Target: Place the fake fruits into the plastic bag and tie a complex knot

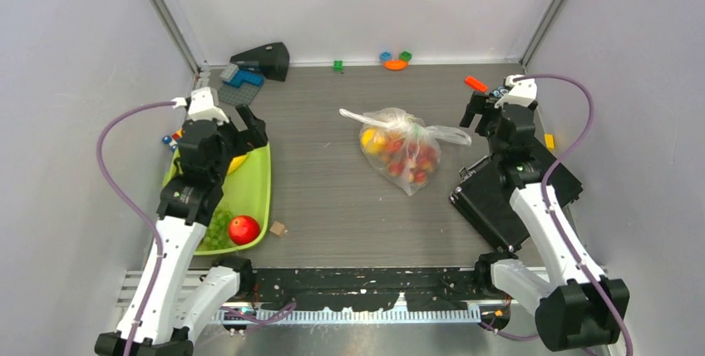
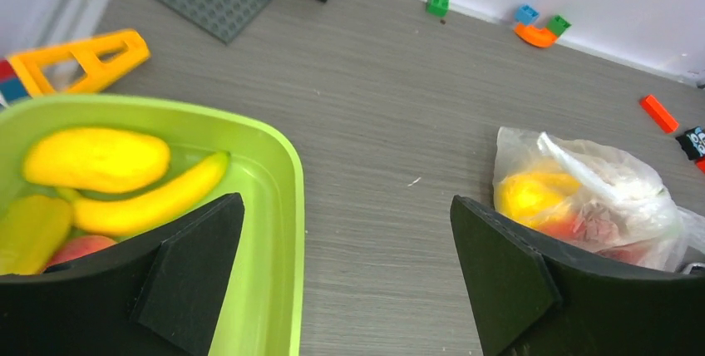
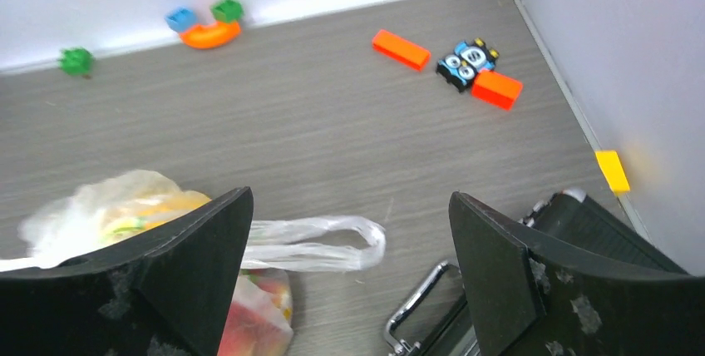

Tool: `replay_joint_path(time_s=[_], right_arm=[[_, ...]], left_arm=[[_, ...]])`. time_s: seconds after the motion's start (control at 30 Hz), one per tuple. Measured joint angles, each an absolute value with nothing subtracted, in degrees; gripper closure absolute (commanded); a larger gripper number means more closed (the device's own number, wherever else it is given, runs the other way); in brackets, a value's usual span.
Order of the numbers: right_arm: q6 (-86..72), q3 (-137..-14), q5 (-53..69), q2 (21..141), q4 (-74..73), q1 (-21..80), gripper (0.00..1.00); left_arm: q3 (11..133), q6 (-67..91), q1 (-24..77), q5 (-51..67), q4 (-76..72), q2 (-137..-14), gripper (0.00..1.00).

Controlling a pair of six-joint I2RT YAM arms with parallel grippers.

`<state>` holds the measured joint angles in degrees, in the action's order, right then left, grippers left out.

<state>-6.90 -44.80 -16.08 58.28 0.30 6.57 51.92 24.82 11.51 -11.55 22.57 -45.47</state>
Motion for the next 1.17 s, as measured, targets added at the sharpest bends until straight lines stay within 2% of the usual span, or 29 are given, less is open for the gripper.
replay_joint_path(time_s=[0.2,0.33,0.6,1.17], right_arm=[[-7.4,-47.8,-10.1,51.1,-2.7,5.9,0.04],[-5.4,-45.8,-8.0,45.1,0.1,5.9,0.04],[-2.5,-30.9,-6.4,31.4,12.1,5.9,0.04],[-2.2,-28.3,-5.2,29.9,19.3,5.9,0.04]], left_arm=[[63.9,18.2,11.5,-11.9,34.3,-44.5,0.01],[60.1,14.2,11.5,-12.4,34.3,-39.0,0.01],[54.9,8.3,11.5,-12.0,33.6,-30.5,0.01],[49.5,5.5,11.5,-15.3,31.6,-27.7,0.01]])
